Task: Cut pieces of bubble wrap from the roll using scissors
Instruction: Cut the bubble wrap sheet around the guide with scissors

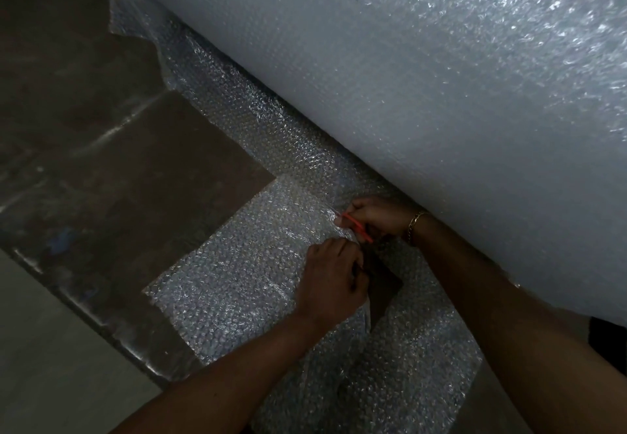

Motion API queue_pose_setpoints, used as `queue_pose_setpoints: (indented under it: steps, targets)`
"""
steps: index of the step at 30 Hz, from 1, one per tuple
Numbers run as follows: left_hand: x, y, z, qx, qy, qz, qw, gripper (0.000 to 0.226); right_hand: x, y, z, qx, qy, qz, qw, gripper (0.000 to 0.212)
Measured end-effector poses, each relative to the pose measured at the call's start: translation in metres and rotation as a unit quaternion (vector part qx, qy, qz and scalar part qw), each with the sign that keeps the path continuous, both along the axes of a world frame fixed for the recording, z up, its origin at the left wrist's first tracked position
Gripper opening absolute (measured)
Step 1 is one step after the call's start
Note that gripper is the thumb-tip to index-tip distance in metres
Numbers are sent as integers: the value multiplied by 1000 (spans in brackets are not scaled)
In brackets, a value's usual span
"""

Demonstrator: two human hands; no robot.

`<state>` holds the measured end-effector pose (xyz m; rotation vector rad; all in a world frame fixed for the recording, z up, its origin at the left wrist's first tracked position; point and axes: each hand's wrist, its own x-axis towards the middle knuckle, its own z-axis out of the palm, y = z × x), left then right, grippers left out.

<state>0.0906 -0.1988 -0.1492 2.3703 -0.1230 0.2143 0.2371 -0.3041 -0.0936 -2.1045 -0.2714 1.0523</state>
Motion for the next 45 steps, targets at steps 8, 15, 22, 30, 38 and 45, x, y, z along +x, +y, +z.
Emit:
queue_pose_setpoints:
  steps: [8,15,22,30,38,45]
  targets:
    - [0,0,-2,7,-7,-1,1000,12,-1,-8,-2,20,19,-8,1000,18]
    - [0,1,-1,2,0,-2,1000,14,5,3,1,-6,4,12,1000,33]
    - [0,-1,1,5,6,4,1000,13,7,8,8,-25,-29,42,998,34]
    - [0,-1,1,3,0,4,1000,11,4,-4,-1,24,14,-8,1000,22]
    - [0,0,0,7,8,5,1000,13,8,15,15,-40,-27,43,998,35]
    - [0,0,0,6,0,3,1000,12,4,7,5,4,-13,2,1000,26]
